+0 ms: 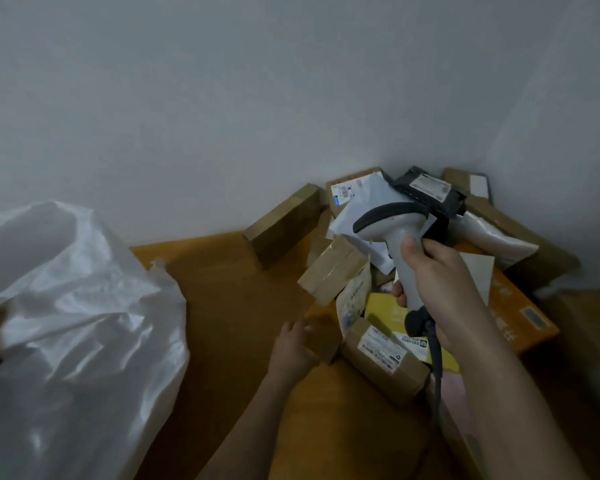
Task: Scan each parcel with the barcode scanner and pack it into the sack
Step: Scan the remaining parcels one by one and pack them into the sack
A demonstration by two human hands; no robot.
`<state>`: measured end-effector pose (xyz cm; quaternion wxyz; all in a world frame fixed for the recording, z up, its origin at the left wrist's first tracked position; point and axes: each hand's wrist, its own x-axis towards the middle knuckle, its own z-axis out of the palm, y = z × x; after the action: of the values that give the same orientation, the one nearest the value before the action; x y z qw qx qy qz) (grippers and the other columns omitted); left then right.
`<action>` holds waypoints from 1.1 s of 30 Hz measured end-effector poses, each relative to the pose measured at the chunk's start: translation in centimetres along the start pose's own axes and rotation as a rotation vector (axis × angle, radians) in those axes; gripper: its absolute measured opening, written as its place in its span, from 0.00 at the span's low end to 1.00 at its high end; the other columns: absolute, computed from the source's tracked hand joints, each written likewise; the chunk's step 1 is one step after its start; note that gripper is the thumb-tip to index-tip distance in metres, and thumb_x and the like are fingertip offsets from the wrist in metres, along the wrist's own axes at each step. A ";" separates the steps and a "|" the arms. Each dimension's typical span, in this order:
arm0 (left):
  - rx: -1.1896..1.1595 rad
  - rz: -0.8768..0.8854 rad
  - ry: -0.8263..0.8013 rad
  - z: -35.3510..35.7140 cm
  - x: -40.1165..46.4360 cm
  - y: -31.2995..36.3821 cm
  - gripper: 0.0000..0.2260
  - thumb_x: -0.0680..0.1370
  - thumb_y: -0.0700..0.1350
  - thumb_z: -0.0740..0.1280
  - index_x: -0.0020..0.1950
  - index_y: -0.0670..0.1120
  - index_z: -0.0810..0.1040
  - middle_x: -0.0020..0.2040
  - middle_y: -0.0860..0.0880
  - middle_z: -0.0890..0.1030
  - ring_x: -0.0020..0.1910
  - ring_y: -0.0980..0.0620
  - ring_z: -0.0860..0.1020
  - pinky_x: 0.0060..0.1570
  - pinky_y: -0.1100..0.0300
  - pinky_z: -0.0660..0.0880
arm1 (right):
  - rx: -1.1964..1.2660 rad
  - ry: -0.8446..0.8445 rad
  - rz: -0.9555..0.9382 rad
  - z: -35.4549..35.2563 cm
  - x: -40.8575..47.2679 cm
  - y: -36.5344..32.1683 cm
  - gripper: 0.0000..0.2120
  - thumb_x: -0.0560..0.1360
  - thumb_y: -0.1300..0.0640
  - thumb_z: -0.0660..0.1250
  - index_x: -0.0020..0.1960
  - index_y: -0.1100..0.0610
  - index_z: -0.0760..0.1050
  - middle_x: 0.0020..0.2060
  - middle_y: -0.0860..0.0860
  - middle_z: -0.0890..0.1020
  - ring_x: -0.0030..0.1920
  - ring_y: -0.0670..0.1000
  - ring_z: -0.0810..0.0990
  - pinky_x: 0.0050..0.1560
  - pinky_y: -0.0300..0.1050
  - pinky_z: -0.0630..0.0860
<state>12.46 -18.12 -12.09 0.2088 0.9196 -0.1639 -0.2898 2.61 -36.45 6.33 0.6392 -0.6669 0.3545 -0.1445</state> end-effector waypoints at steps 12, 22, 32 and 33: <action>0.070 -0.100 0.007 3.9 3.3 -1.2 0.44 0.67 0.56 0.77 0.74 0.48 0.56 0.70 0.43 0.62 0.68 0.41 0.64 0.66 0.46 0.70 | 0.008 0.062 0.103 -0.8 3.1 2.2 0.12 0.82 0.48 0.59 0.46 0.52 0.77 0.27 0.52 0.77 0.26 0.47 0.77 0.28 0.44 0.72; -1.076 -0.294 -0.220 -4.9 -4.1 -1.2 0.21 0.80 0.57 0.61 0.67 0.47 0.72 0.60 0.40 0.76 0.58 0.41 0.76 0.54 0.48 0.78 | 0.114 -0.001 -0.007 0.9 -4.0 -1.2 0.12 0.81 0.48 0.60 0.49 0.56 0.77 0.33 0.54 0.77 0.29 0.48 0.78 0.29 0.43 0.72; -1.623 0.043 -0.415 -9.6 -12.2 -0.1 0.30 0.77 0.64 0.56 0.67 0.42 0.72 0.57 0.37 0.81 0.54 0.35 0.81 0.48 0.44 0.80 | 0.160 0.178 -0.126 2.1 -10.8 -1.1 0.16 0.74 0.54 0.72 0.59 0.58 0.73 0.40 0.55 0.80 0.29 0.44 0.78 0.24 0.33 0.72; -1.646 0.057 -0.450 -9.9 -12.7 0.1 0.31 0.77 0.65 0.55 0.69 0.43 0.70 0.60 0.36 0.78 0.54 0.34 0.81 0.50 0.44 0.79 | 0.180 0.199 -0.131 2.2 -11.2 -1.0 0.18 0.74 0.54 0.73 0.60 0.58 0.72 0.40 0.55 0.81 0.29 0.44 0.78 0.24 0.34 0.73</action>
<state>8.56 -9.98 1.22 0.7800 0.3912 0.0383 -0.4869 -3.55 -27.48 9.84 0.6473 -0.6111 0.3575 -0.2825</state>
